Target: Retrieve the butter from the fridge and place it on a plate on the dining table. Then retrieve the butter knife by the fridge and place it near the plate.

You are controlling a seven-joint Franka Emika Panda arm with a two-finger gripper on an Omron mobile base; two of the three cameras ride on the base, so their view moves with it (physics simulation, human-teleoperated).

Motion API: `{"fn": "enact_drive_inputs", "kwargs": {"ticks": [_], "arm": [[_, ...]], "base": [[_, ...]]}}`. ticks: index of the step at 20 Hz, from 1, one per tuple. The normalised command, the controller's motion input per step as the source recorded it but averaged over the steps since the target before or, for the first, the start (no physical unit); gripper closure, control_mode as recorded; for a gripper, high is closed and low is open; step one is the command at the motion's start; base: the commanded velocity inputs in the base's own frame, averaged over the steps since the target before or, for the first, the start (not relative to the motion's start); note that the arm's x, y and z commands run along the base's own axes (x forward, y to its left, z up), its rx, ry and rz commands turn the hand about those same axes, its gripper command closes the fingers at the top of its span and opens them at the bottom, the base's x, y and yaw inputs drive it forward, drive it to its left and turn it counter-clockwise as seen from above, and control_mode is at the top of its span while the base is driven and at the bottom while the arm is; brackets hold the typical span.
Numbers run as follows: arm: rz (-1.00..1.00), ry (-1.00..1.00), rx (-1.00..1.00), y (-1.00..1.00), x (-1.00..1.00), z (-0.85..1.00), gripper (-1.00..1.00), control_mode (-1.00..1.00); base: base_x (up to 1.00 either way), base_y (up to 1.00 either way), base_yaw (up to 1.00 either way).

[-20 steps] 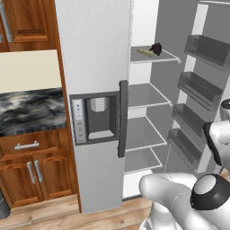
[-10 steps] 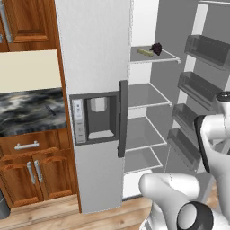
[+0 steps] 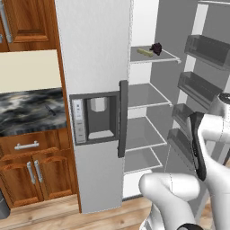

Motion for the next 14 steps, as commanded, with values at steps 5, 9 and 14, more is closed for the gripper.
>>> {"fn": "enact_drive_inputs", "kwargs": {"ticks": [5, 9, 14], "arm": [[-0.01, -0.08, 0.1, 0.99, 0.65, 0.19, -1.0, -1.0], [-0.17, 0.0, 0.14, 0.84, 0.67, 0.0, -1.0, -1.0], [-0.16, 0.0, 0.22, 0.56, 0.26, 0.02, -1.0, -1.0]], "base": [[0.0, 0.0, 0.0], [0.0, 0.0, 0.0], [0.0, 0.0, 0.0]]}}
